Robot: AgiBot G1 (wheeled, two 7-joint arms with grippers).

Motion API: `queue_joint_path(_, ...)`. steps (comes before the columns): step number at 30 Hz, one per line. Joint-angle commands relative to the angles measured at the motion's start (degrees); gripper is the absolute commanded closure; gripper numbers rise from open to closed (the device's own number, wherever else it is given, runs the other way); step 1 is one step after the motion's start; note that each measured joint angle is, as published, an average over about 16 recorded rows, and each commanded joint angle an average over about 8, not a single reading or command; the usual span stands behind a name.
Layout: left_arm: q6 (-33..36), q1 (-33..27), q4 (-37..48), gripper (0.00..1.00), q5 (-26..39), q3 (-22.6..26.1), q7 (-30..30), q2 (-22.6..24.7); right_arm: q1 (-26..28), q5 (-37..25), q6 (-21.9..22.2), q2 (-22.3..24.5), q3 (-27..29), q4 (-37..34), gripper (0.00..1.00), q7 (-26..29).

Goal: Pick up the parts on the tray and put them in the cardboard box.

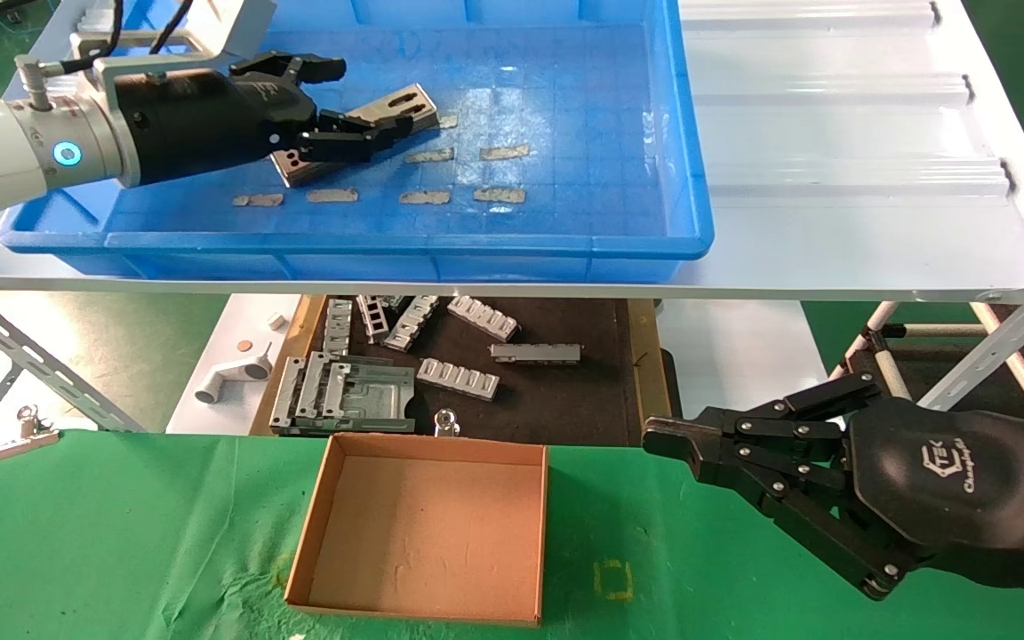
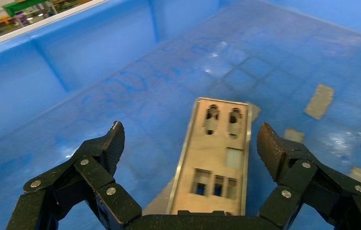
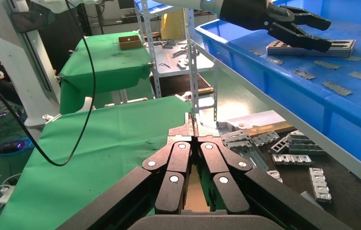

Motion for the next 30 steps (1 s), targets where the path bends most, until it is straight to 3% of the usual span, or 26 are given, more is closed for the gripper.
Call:
queue_joint_path(1, -0.6, -0.1, 0.3, 0.86, 0.1, 0.0, 0.1, 0.1, 0.0, 0.0, 0.0, 0.0, 0.0, 0.0, 1.0, 0.0)
queue_joint_path(5, -2.0, -0.1, 0.5, 1.0, 0.1, 0.1, 0.2, 0.3, 0.0, 0.0, 0.0, 0.0, 0.0, 0.0, 1.0, 0.0)
queue_joint_path(30, -3.2, -0.2, 0.7, 1.0, -0.1, -0.1, -0.1, 0.1, 0.0, 0.0, 0.0, 0.0, 0.0, 0.0, 1.0, 0.0)
